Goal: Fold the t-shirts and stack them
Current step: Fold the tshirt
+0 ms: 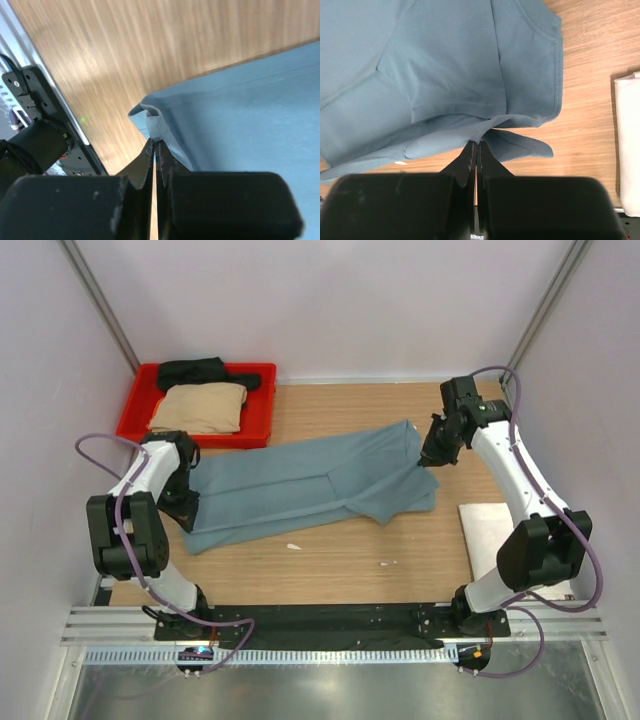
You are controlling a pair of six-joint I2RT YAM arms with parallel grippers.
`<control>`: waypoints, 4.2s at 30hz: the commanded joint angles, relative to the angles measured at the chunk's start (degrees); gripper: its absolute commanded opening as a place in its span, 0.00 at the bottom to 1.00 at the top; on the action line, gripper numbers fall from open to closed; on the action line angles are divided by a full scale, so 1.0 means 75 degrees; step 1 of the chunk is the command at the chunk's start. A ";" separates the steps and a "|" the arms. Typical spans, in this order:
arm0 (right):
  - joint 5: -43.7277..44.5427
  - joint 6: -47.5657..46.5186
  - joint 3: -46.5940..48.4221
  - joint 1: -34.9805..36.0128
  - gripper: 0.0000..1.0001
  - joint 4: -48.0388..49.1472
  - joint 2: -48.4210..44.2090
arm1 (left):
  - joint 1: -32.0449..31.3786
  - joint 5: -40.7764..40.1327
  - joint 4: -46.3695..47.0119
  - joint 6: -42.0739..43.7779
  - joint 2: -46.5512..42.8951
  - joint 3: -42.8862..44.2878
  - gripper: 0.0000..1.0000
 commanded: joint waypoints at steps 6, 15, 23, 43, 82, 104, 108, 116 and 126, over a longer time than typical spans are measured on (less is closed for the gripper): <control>0.0026 -0.0063 0.0713 -0.0206 0.01 0.0018 0.0452 | -0.0083 -0.0563 -0.0756 0.0281 0.0664 0.1032 0.00; -0.0104 -0.0098 0.1088 -0.0218 0.01 0.0018 0.1050 | -0.0095 -0.0681 -0.0755 0.0469 0.1285 0.1665 0.00; -0.0022 -0.0062 0.1510 -0.0335 0.01 0.0029 0.1519 | -0.0142 -0.0680 -0.0756 0.0539 0.1953 0.2251 0.00; -0.0139 -0.0027 0.2178 -0.0441 0.01 0.0522 0.2644 | -0.0142 -0.0821 -0.0873 0.0762 0.3359 0.3634 0.00; -0.0549 0.0313 0.1171 -0.0698 0.18 0.2455 0.3570 | -0.0399 -0.1289 -0.0744 0.0984 0.3666 0.4139 0.32; -0.1545 0.0137 0.0139 0.2792 0.51 0.3720 0.1952 | -0.1103 0.0997 0.3288 0.3457 -0.1131 -0.0491 0.28; -0.1486 0.0079 0.0081 0.3238 0.37 0.4013 0.2269 | -0.0927 0.1053 0.3626 0.3480 -0.0591 -0.0584 0.22; -0.1416 0.0043 -0.0048 0.3661 0.17 0.4729 0.3007 | -0.0659 0.0667 0.3757 0.3294 -0.0437 -0.1169 0.17; -0.1264 0.0055 0.0361 0.3872 0.19 0.4870 0.3921 | 0.0069 0.0538 0.3522 0.2720 0.0043 -0.2049 0.16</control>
